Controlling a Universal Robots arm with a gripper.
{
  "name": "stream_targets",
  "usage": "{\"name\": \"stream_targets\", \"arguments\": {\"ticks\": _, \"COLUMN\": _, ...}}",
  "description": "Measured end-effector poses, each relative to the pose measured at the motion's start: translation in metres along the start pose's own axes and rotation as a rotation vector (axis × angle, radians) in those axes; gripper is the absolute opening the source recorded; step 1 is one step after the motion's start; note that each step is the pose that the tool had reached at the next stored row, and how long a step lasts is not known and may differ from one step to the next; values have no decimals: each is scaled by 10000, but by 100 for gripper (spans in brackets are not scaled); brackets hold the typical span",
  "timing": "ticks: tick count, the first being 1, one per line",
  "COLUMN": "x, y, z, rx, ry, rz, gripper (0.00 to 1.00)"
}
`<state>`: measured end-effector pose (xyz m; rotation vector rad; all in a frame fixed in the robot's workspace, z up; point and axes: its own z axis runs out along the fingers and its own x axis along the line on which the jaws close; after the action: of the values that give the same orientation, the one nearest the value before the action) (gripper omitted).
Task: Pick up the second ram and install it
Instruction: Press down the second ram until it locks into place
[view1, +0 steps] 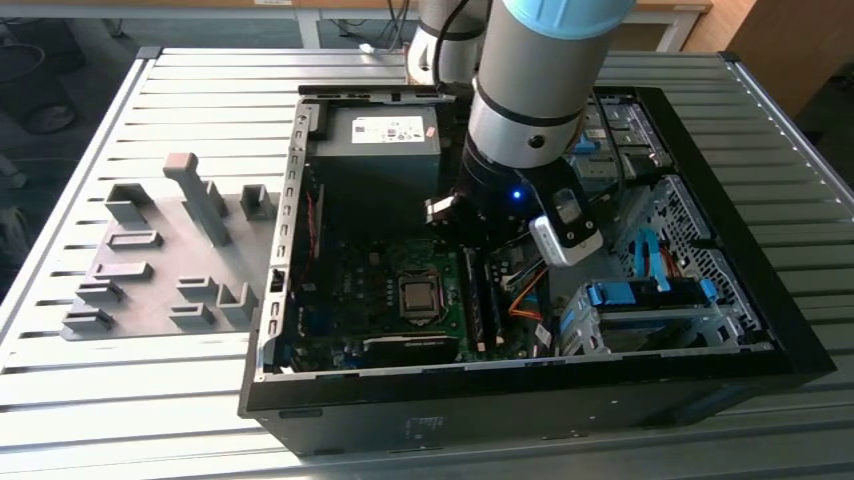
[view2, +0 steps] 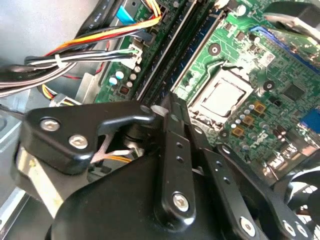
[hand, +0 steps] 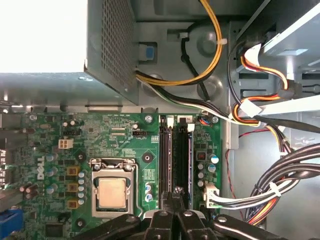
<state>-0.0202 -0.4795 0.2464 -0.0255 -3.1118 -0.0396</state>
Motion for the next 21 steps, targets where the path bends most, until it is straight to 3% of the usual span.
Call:
{"name": "stream_targets", "arguments": {"ticks": 3, "x": 0, "y": 0, "z": -1, "rx": 1, "ry": 2, "rz": 0, "gripper": 11}}
{"name": "stream_targets", "arguments": {"ticks": 21, "x": -6, "y": -29, "z": 195, "rx": -2, "ry": 0, "rz": 146, "gripper": 11}}
